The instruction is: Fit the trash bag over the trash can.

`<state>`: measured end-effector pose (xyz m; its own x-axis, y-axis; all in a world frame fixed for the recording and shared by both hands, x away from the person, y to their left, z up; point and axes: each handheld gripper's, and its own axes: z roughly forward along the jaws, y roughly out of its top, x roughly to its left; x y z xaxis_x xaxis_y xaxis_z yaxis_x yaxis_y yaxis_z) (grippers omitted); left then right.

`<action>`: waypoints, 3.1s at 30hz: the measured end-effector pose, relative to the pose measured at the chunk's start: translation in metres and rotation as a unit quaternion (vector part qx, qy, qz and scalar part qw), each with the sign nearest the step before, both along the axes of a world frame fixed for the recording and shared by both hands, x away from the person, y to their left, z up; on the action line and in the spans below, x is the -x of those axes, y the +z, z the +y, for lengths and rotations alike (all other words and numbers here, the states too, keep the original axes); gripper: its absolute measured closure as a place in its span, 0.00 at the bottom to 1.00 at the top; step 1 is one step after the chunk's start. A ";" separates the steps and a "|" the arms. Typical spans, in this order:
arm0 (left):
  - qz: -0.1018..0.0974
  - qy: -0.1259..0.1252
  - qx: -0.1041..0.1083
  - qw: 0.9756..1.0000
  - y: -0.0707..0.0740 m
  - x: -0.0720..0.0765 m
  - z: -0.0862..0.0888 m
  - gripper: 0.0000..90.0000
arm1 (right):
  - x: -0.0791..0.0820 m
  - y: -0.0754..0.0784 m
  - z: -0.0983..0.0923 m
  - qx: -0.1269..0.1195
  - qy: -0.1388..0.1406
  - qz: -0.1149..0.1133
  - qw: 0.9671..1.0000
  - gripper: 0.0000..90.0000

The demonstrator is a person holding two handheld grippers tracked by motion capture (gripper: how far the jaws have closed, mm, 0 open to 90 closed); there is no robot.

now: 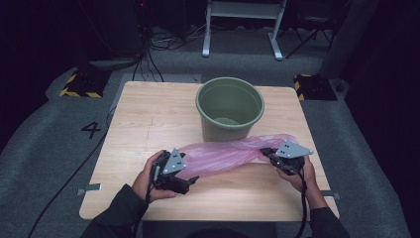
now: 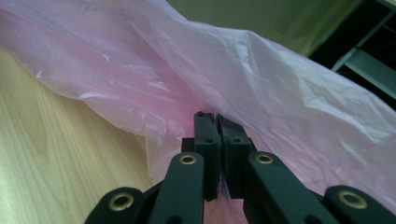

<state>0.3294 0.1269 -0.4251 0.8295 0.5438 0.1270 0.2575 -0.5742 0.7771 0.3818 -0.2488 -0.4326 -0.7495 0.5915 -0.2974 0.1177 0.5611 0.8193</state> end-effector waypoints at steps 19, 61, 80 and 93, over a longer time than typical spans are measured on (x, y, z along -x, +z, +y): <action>0.052 0.018 -0.048 0.997 -0.029 -0.038 -0.023 0.21 | 0.004 0.004 0.036 0.013 0.055 -0.004 0.998 0.98; -0.036 0.043 0.030 0.998 -0.001 -0.017 0.030 1.00 | 0.054 0.056 -0.026 -0.064 0.013 -0.084 0.994 0.32; -0.072 0.052 0.118 0.989 0.026 -0.001 0.058 1.00 | 0.048 0.052 -0.037 -0.077 -0.014 -0.060 0.995 0.35; -0.081 0.123 0.162 0.976 0.042 -0.015 0.081 1.00 | 0.045 0.054 -0.023 -0.090 0.001 -0.055 0.994 0.36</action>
<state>0.3445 0.2077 -0.3826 0.6515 0.7579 0.0335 0.2160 -0.2276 0.9495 0.3366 -0.2721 -0.3791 -0.7194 0.6414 -0.2665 0.0211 0.4037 0.9147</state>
